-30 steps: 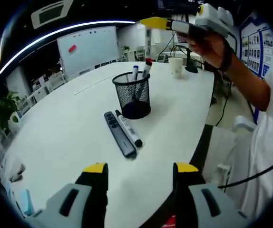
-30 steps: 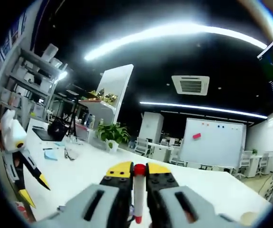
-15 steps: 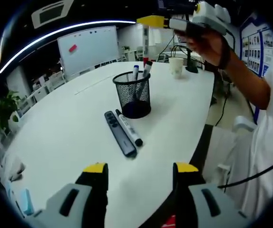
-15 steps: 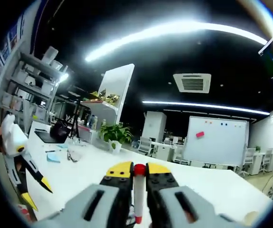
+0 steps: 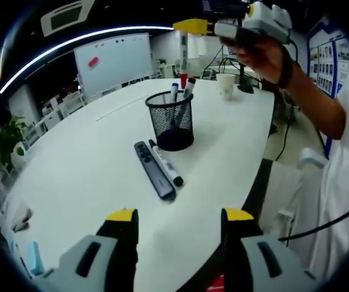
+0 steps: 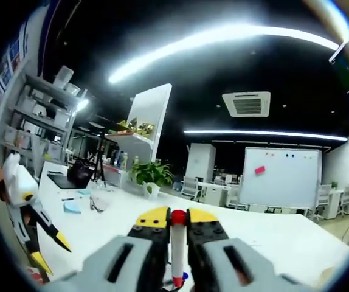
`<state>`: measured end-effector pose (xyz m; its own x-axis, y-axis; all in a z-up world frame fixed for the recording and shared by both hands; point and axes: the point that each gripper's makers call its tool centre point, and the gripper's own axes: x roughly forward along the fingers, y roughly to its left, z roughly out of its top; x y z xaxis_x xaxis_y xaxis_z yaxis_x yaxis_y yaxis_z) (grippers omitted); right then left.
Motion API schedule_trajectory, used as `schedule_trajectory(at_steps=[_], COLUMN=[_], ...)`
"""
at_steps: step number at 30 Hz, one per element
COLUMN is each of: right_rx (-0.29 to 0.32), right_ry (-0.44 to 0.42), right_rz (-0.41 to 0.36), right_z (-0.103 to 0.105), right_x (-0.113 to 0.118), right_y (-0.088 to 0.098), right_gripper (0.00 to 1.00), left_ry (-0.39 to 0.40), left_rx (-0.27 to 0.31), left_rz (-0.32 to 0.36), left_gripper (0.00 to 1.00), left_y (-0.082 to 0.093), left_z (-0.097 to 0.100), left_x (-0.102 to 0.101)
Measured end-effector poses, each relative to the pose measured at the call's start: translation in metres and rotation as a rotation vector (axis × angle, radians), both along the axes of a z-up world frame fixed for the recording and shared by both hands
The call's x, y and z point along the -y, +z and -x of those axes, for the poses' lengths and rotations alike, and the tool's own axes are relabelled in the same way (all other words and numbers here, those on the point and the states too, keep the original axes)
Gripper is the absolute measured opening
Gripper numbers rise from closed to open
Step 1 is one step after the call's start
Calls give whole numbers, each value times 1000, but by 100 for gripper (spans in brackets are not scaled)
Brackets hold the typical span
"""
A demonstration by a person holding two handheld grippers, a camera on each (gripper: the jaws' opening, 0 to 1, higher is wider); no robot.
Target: Place the scattered laser pointers and whiteboard markers into the pen holder and stack the scattered paper cups together
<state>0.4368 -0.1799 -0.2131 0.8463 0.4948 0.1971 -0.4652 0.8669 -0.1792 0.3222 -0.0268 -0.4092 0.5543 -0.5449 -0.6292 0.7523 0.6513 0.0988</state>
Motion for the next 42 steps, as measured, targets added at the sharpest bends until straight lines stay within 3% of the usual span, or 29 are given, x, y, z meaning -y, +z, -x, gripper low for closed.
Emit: schedule_trajectory(at_steps=[42], right_rx=[-53], right_ry=[56], right_rz=[-3], right_z=[0], right_x=[-16], right_y=[-16], right_gripper=[11], left_ry=[0], left_rx=[-8], left_rz=[-8], left_gripper=[55], left_y=[-2], left_z=[-1], left_x=[-2])
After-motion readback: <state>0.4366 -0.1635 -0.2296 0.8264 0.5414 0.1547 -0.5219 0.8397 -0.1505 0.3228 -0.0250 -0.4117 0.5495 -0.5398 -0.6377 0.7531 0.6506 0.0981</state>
